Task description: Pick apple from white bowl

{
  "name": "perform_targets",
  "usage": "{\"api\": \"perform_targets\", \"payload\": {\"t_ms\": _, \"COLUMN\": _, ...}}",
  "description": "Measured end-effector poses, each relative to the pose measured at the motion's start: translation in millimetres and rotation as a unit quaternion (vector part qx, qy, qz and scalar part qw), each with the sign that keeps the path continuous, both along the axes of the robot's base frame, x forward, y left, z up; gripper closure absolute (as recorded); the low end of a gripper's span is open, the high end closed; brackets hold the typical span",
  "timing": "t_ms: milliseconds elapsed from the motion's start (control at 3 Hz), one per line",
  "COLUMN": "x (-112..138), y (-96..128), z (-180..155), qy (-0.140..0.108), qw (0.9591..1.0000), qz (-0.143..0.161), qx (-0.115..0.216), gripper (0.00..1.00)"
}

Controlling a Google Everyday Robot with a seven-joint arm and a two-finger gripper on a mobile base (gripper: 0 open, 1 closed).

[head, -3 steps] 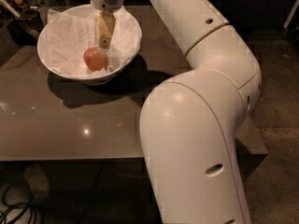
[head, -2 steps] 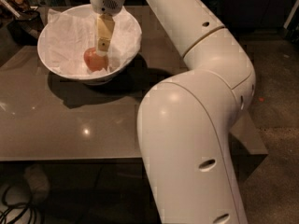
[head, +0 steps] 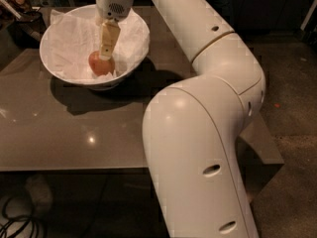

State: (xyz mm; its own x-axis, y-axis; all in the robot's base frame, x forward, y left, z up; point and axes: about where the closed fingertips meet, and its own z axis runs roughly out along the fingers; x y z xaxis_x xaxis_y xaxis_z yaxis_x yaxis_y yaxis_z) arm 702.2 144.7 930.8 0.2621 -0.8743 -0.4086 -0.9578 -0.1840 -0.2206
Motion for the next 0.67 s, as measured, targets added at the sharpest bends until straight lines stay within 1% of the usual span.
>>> {"api": "perform_targets", "payload": {"t_ms": 333, "x": -0.1, "y": 3.5, "z": -4.7, "qy": 0.007, "qw": 1.0, "qz": 0.003, "qx": -0.001, "gripper": 0.17}}
{"api": "perform_targets", "payload": {"t_ms": 667, "x": 0.7, "y": 7.0, "z": -13.6, "qy": 0.018, "qw": 0.9998, "qz": 0.006, "qx": -0.001, "gripper": 0.19}}
